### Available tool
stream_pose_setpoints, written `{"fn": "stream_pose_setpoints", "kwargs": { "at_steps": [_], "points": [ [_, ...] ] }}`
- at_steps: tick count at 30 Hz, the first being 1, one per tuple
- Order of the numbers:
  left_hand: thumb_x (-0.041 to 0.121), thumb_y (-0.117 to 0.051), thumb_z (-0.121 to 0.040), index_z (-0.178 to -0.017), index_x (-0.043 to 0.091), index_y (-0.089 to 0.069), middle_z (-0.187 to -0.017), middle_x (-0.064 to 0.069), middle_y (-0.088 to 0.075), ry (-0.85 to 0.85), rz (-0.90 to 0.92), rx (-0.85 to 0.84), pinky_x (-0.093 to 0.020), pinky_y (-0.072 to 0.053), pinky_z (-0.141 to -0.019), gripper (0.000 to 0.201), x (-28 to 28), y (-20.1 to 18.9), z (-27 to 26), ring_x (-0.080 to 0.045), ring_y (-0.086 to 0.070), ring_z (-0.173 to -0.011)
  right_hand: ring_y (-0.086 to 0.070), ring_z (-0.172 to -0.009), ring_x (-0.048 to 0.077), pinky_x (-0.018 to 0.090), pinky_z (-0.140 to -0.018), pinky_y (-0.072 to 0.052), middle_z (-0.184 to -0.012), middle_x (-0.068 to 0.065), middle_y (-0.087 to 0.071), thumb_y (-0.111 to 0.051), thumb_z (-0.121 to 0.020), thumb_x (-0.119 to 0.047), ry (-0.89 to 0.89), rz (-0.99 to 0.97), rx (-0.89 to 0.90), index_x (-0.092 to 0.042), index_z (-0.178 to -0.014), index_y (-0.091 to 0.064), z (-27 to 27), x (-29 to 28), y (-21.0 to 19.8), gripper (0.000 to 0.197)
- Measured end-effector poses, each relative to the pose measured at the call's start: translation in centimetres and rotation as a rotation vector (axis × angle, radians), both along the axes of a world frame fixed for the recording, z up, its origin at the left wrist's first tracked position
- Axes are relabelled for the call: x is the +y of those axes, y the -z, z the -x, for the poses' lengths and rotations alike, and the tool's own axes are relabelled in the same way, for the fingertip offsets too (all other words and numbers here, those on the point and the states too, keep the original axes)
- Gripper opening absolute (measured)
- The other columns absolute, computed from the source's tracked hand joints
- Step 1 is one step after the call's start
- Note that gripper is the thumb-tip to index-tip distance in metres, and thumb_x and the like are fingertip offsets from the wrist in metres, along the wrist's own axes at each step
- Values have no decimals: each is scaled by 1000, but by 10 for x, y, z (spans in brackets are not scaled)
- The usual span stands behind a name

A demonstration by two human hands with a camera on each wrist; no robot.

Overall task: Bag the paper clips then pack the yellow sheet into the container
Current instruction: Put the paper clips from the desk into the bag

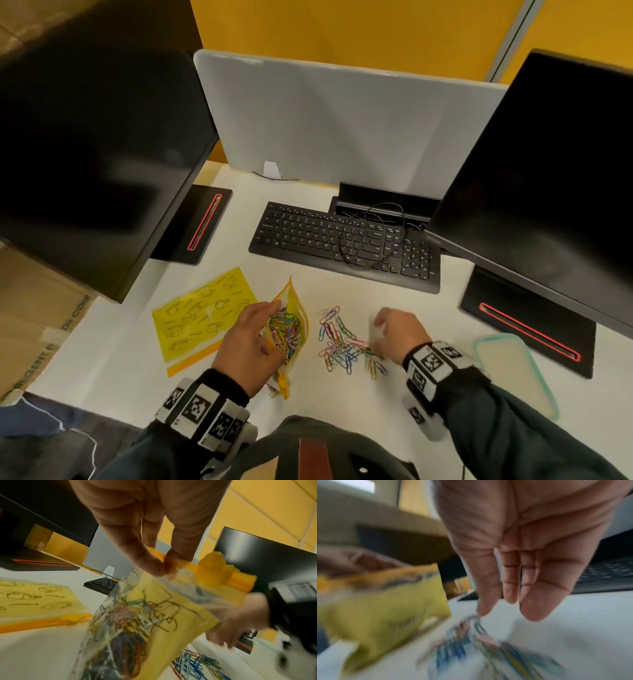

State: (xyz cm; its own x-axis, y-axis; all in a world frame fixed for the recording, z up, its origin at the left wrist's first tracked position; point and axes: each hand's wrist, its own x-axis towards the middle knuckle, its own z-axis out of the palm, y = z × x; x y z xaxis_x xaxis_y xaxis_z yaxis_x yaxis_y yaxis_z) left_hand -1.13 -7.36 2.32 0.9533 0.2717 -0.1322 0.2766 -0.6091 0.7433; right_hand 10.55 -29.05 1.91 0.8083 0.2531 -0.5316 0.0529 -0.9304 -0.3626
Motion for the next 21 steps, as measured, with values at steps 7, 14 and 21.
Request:
{"fn": "stream_pose_setpoints", "kwargs": {
  "at_steps": [7,14,21],
  "points": [
    [2,-70,-66,-126,25,-48,-119,12,-40,31,12,1,-1,-41,-58,68,-5,2,-5,-12,-55,-75,-58,-99,24,31,-87,-49,-106,9,-63,-66,-80,-11,-71,5,-82,-10,-104,-59,11,9,41,25],
    [3,-69,-68,-127,25,-47,-119,11,-39,-4,8,3,-2,-41,-57,67,4,0,1,-5,-54,-72,-54,-110,27,39,-91,-49,-126,5,-53,-50,-86,-2,-258,-144,-210,-22,-125,-52,-12,42,47,43],
    [3,-67,-69,-127,26,-46,-120,12,-40,10,-2,0,-2,-40,-56,66,3,0,2,-10,-54,-72,-30,-131,25,43,-102,-43,-151,-2,-27,-64,-77,-18,-773,55,-131,-28,-142,-29,-20,30,45,75]
  ]
}}
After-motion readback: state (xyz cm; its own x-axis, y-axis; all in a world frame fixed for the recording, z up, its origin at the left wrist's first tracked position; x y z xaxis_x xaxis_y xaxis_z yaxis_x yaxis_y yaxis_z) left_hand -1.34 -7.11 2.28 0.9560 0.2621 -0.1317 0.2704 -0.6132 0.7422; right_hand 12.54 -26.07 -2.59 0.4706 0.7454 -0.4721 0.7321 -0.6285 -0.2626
